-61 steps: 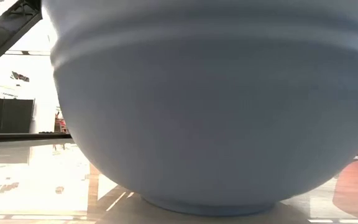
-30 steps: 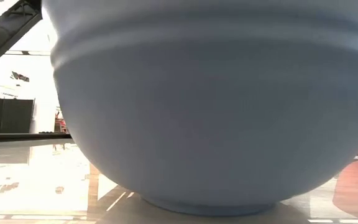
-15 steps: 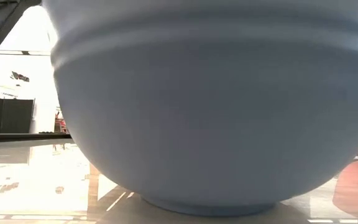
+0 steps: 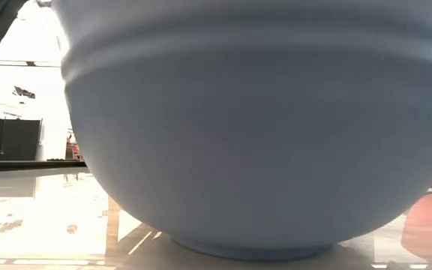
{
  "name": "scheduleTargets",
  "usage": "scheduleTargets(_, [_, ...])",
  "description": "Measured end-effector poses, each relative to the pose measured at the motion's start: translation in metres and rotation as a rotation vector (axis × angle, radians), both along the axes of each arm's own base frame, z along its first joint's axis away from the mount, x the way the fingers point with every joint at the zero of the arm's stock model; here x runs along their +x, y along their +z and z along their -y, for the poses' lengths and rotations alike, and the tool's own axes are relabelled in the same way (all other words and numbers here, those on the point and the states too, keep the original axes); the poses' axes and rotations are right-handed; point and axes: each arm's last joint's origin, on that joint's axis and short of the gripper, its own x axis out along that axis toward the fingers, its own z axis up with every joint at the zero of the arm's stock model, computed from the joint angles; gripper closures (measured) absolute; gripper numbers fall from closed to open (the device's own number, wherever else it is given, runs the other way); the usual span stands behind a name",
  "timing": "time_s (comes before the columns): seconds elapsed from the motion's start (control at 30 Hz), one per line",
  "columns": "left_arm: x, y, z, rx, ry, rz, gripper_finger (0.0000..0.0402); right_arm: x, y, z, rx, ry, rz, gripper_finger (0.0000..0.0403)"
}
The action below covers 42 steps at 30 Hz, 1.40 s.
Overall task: Place and stack bowls onto a shelf
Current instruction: Stack the orange bowl on top of the white bowl
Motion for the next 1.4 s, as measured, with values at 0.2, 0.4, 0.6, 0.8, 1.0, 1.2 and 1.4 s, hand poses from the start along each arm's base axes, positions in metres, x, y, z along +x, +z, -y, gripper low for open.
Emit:
scheduleTargets(0.2, [-0.003,-0.008,0.001,-0.03,0.008,-0.085,0.022,0.012,-0.007,0.0,0.006,0.045,0.032,0.0321])
scheduleTargets(0.4, [-0.005,-0.018,0.002,-0.072,0.03,-0.16,0.0223,0.016,-0.002,-0.002,0.027,0.001,0.079,0.0378])
scheduleTargets(0.6, [-0.001,-0.018,0.012,-0.095,-0.028,-0.149,0.0223,0.023,0.039,-0.004,-0.057,-0.092,0.195,0.0378])
scheduleTargets(0.8, [0.013,-0.025,0.024,-0.081,-0.106,-0.165,0.0223,0.039,0.1,0.0,-0.194,-0.145,0.379,0.0378])
scheduleTargets(1.0, [0.024,-0.022,0.038,-0.143,-0.239,-0.071,0.0223,0.055,0.143,-0.001,-0.297,-0.119,0.445,0.0378])
scheduleTargets(1.2, [0.032,-0.017,0.056,-0.111,-0.226,-0.006,0.0223,0.079,0.167,0.002,-0.408,-0.072,0.42,0.0378])
scheduleTargets(1.4, [0.045,-0.03,0.065,-0.096,-0.225,-0.054,0.0223,0.103,0.185,0.002,-0.491,-0.06,0.395,0.0376])
